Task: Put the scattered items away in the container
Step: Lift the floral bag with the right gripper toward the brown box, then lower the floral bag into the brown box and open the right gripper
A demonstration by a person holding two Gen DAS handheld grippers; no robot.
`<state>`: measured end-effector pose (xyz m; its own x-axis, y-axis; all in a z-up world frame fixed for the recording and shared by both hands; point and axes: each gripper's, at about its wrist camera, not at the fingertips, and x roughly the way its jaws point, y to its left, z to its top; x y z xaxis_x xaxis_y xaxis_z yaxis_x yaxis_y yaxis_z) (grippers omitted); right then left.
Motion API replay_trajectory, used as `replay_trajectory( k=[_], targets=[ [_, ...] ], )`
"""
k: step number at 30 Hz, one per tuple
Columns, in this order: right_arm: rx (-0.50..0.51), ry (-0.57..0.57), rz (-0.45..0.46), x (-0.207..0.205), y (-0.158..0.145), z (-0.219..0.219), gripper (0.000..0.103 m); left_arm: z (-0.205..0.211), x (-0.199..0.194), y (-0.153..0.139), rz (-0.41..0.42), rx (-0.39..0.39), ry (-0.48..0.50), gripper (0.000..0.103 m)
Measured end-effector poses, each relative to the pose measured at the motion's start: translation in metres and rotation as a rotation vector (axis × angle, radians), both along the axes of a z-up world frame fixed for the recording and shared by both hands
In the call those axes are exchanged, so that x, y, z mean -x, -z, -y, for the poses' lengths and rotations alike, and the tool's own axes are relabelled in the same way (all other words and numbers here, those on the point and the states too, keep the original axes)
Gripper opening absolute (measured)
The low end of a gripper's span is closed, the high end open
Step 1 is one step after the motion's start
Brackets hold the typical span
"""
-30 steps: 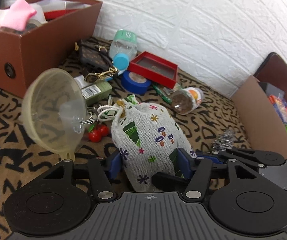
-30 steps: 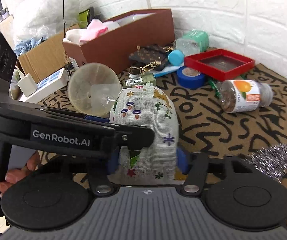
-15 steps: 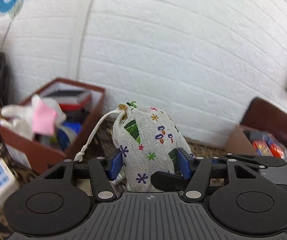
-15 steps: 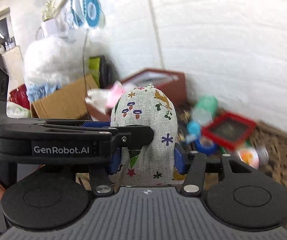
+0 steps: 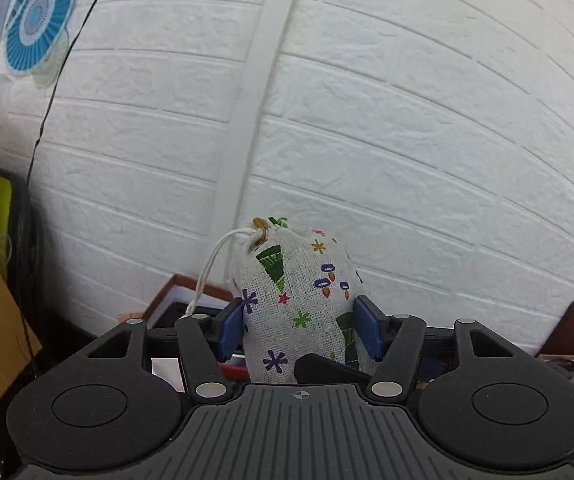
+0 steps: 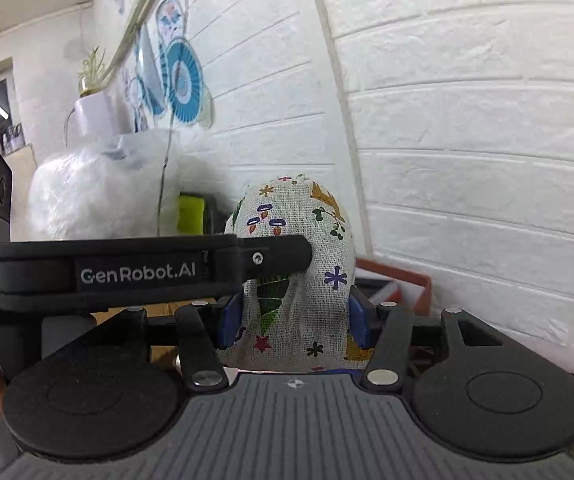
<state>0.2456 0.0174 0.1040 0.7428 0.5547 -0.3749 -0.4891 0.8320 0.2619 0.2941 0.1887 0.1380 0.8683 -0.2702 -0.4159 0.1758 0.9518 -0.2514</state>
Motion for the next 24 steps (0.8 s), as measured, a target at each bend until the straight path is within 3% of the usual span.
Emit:
replay_trajectory(
  k=[6, 12, 14, 16, 20, 24],
  targets=[
    [-0.045, 0.037, -0.075, -0.07, 0.025, -0.025, 0.059, -0.022, -0.068, 0.03, -0.053, -0.008, -0.004, 0.063],
    [-0.037, 0.044, -0.118, -0.114, 0.056, -0.043, 0.059, -0.042, -0.116, 0.062, -0.1, 0.019, -0.013, 0.063],
    [-0.045, 0.051, -0.132, -0.125, 0.066, -0.047, 0.059, -0.046, -0.126, 0.071, -0.107, 0.007, -0.055, 0.08],
    [-0.026, 0.03, -0.147, -0.134, 0.075, -0.052, 0.068, -0.053, -0.13, 0.079, -0.118, 0.001, -0.144, 0.096],
    [0.042, 0.028, -0.119, -0.13, 0.084, -0.056, 0.072, -0.064, -0.124, 0.088, -0.138, 0.02, -0.132, 0.098],
    [0.025, 0.047, -0.14, -0.13, 0.087, -0.046, 0.075, -0.058, -0.113, 0.092, -0.155, -0.023, -0.111, 0.099]
  ],
)
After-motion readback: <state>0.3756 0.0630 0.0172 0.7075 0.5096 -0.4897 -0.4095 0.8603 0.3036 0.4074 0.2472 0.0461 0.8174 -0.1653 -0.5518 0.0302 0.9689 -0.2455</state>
